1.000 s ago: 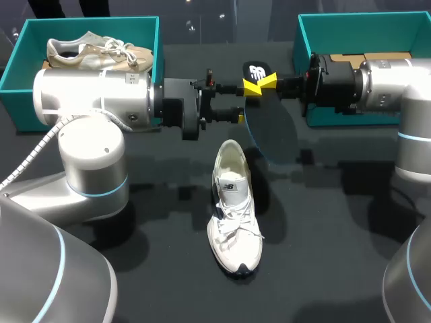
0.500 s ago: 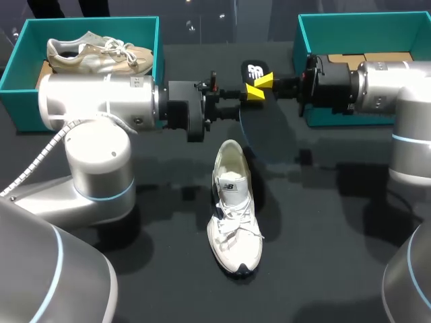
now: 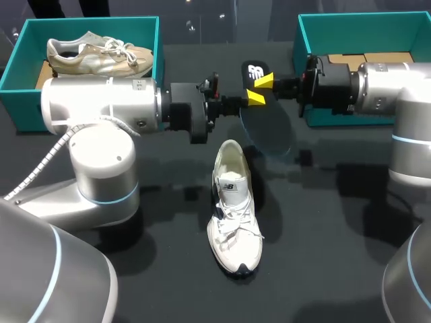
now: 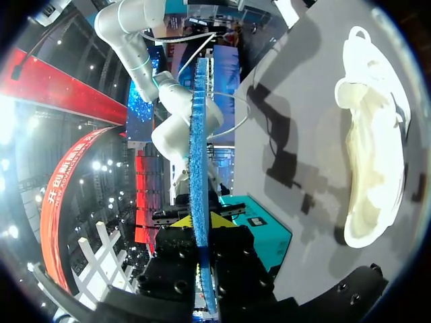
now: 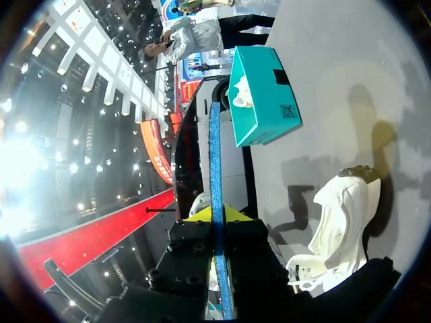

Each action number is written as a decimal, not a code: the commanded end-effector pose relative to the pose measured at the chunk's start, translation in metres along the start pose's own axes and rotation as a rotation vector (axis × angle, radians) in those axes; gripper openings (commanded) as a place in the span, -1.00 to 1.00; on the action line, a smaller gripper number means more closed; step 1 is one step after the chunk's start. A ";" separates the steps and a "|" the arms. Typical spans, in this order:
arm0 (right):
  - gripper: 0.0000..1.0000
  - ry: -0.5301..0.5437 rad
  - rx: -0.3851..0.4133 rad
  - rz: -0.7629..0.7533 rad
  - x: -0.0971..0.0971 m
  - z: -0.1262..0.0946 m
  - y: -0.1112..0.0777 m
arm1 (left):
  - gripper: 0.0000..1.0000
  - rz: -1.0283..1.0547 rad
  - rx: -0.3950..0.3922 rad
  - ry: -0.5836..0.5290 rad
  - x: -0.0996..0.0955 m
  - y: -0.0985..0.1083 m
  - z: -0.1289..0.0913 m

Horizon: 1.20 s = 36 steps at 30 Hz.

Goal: Take the shoe out of the shoebox, open the shoe tongue, remove and reinsert the insole, then place the shoe into the shoebox

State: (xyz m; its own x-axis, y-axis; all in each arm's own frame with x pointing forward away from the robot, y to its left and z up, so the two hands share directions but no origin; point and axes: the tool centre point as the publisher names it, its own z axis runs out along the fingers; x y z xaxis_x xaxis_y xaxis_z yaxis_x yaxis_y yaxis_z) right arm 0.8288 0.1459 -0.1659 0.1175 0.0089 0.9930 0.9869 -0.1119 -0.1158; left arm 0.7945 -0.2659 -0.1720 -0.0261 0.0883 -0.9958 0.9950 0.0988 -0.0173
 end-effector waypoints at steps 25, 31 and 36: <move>1.00 0.041 0.033 -0.182 0.000 -0.060 -0.043 | -1.00 -0.325 -0.005 0.036 -0.009 -0.021 -0.065; 1.00 0.034 0.027 -0.187 -0.001 -0.066 -0.048 | -1.00 -0.764 0.119 0.048 -0.011 -0.026 -0.071; 1.00 0.034 0.027 -0.187 -0.001 -0.066 -0.048 | -1.00 -0.876 0.218 0.080 -0.013 -0.030 -0.069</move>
State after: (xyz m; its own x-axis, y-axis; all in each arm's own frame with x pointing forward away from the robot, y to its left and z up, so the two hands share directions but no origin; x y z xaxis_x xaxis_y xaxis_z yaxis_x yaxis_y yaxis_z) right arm 0.7766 0.0854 -0.1604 -0.0719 -0.0102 0.9974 0.9942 -0.0805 0.0709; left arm 0.7526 -0.2059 -0.1554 -0.5821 0.0607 -0.8108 0.8127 0.0728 -0.5780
